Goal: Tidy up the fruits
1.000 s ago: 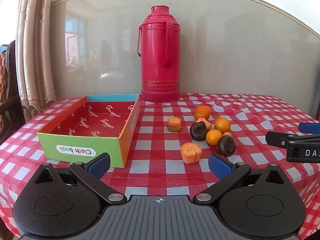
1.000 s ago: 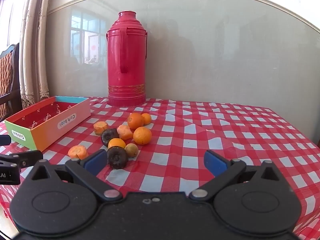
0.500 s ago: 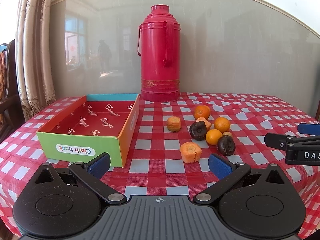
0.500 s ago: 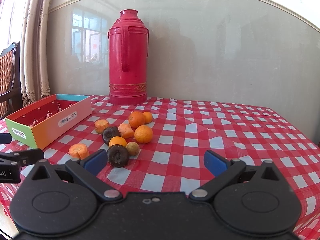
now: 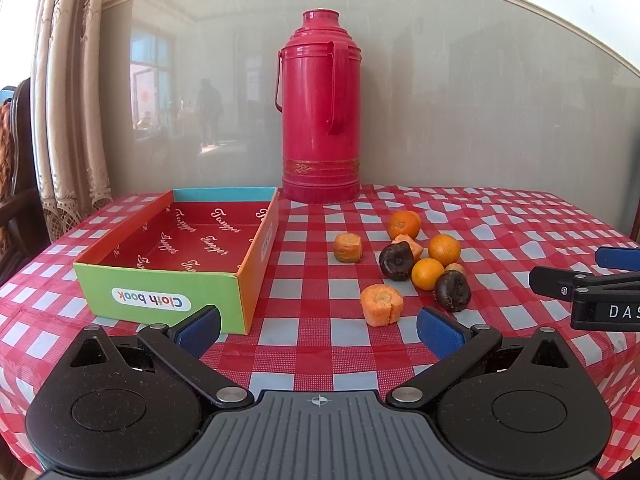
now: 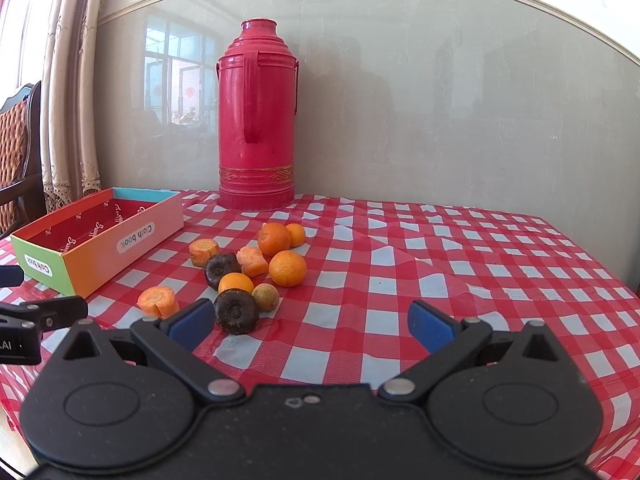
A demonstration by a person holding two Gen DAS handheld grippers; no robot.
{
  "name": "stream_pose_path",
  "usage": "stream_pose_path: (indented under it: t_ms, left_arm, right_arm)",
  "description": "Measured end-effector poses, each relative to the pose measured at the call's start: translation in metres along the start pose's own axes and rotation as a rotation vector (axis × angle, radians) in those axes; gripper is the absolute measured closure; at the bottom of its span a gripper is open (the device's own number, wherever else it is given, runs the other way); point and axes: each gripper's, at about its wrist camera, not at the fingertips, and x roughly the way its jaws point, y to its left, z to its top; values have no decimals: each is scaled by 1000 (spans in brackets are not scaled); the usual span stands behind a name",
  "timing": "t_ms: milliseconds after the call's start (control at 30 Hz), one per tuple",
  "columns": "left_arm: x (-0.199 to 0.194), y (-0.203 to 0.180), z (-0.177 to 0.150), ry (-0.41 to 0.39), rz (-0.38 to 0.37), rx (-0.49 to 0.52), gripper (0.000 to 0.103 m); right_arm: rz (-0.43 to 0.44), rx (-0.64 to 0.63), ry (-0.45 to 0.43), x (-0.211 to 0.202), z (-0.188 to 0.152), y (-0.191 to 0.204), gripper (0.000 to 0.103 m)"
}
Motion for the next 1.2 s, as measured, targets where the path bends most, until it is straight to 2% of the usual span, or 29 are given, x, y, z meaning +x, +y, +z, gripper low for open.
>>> stream_pose_path:
  t_ms: [1200]
  left_arm:
    - [0, -2, 0, 6, -1, 6, 0]
  right_arm:
    - [0, -4, 4, 1, 0, 0, 6]
